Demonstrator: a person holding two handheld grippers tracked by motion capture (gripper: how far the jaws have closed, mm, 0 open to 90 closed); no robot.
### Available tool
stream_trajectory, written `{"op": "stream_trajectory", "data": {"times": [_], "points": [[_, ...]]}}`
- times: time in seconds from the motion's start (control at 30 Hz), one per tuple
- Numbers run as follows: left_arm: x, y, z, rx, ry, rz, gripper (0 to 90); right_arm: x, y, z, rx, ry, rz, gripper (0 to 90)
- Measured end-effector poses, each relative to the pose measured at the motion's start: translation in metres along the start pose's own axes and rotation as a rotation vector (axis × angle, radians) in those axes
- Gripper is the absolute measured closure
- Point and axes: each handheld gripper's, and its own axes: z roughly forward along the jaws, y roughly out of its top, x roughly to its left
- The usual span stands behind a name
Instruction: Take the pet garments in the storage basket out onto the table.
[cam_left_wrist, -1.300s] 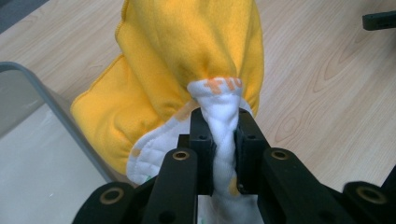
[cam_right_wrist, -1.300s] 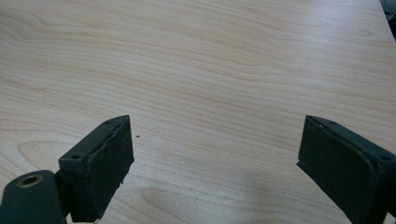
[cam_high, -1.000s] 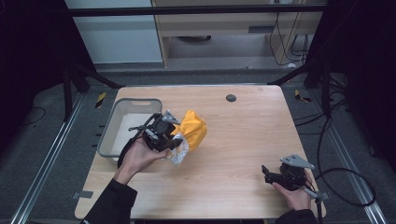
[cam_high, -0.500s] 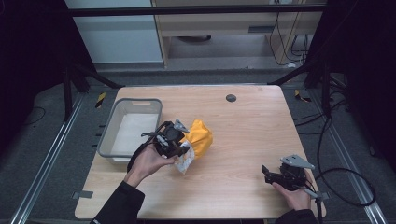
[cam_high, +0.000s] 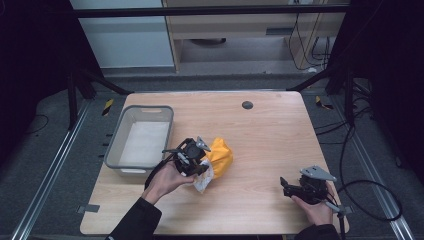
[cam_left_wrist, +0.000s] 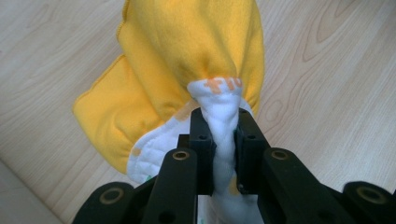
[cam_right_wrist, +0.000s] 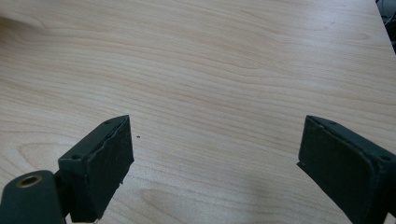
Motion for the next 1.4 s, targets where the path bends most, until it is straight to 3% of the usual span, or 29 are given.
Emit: {"op": "stream_trajectory", "data": {"times": [0.3,0.73,1.1,1.4], "points": [[-0.006,-0.002,0.017,0.023,-0.023,0.011,80.2,0.0,0.0,0.0,-0.002,-0.001,-0.005,9.8],[-0.012,-0.008,0.037,0.009,-0.031,0.013,74.9,0.0,-0.001,0.001,0.003,-0.002,-0.007,9.4],[-0.014,-0.013,0.039,-0.023,-0.029,0.012,58.4,0.001,-0.001,0.001,0.004,-0.003,-0.011,8.9],[-0.014,-0.018,0.029,-0.112,-0.031,-0.018,40.0,0.0,-0.001,0.001,0.004,-0.005,-0.013,8.4]]}}
